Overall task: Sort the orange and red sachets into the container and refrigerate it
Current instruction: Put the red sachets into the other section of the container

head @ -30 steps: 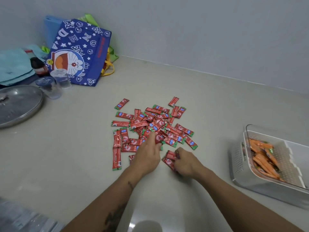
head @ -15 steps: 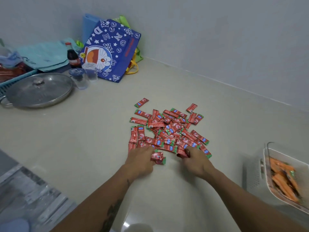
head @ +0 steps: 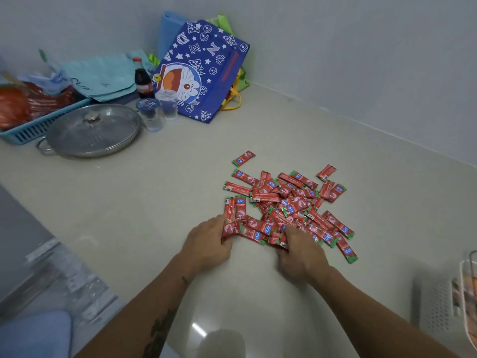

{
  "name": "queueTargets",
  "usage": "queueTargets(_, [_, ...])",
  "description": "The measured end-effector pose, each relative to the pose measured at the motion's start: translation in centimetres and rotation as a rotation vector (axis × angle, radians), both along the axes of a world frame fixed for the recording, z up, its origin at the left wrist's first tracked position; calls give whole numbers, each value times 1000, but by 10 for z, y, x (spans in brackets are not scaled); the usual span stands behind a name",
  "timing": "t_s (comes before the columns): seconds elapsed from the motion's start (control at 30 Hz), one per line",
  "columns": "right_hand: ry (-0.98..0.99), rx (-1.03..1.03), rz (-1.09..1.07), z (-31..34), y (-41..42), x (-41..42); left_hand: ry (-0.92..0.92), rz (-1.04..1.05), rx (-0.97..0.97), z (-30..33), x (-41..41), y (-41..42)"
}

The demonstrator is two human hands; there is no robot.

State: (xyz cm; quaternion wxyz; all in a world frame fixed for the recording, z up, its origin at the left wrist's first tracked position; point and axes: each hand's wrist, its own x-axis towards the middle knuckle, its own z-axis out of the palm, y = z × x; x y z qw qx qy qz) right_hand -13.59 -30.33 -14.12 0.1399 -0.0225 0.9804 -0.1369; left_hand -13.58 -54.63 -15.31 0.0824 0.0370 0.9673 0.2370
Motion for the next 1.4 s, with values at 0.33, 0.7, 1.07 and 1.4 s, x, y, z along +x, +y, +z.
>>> queueTargets(0.33, [-33, -7, -23, 9, 28, 29, 27, 169, -315, -3, 12, 44])
queueTargets(0.7, [253, -473, -127, 87, 93, 92, 280, -341, 310, 54, 52, 107])
queueTargets(1.07, [484, -280, -558, 155, 266, 183, 328, -632, 520, 128, 88, 275])
queueTargets(1.4, [61, -72, -555, 122, 369, 230, 162, -786, 427, 152, 128, 403])
